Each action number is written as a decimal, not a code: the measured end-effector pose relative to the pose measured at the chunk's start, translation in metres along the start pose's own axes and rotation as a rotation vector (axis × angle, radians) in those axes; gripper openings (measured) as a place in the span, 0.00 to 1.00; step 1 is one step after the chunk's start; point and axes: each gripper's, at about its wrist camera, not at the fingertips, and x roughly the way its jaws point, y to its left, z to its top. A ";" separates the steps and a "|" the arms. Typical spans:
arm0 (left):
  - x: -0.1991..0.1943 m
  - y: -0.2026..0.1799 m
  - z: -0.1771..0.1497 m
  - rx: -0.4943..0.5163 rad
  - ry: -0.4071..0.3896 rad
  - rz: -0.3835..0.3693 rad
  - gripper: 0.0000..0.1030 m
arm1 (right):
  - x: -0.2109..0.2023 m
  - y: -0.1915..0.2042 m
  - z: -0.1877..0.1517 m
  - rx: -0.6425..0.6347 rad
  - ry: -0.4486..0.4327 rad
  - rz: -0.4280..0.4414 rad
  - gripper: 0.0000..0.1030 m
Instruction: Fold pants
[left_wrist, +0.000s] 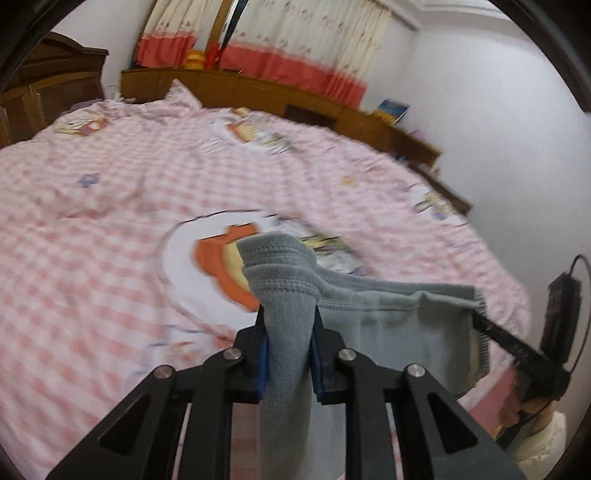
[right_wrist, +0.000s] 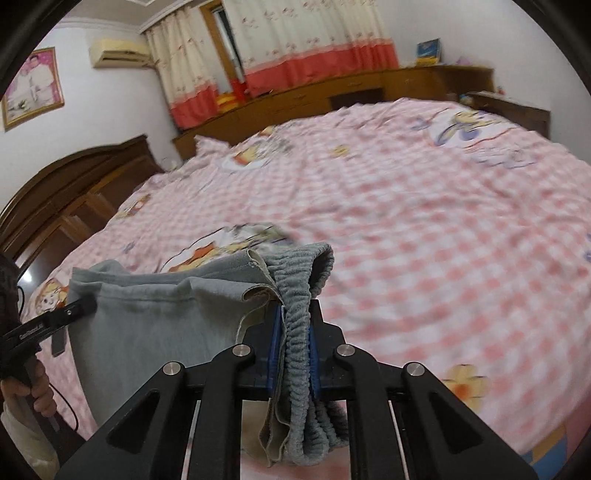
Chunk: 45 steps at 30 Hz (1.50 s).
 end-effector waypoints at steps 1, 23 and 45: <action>0.004 0.010 0.003 0.004 0.016 0.025 0.18 | 0.010 0.007 0.000 0.001 0.019 0.012 0.13; 0.059 0.076 -0.018 -0.034 0.107 0.134 0.37 | 0.083 0.003 -0.007 -0.062 0.133 -0.140 0.35; 0.106 0.062 -0.024 -0.090 0.164 0.013 0.31 | 0.158 0.048 -0.008 -0.193 0.206 -0.050 0.11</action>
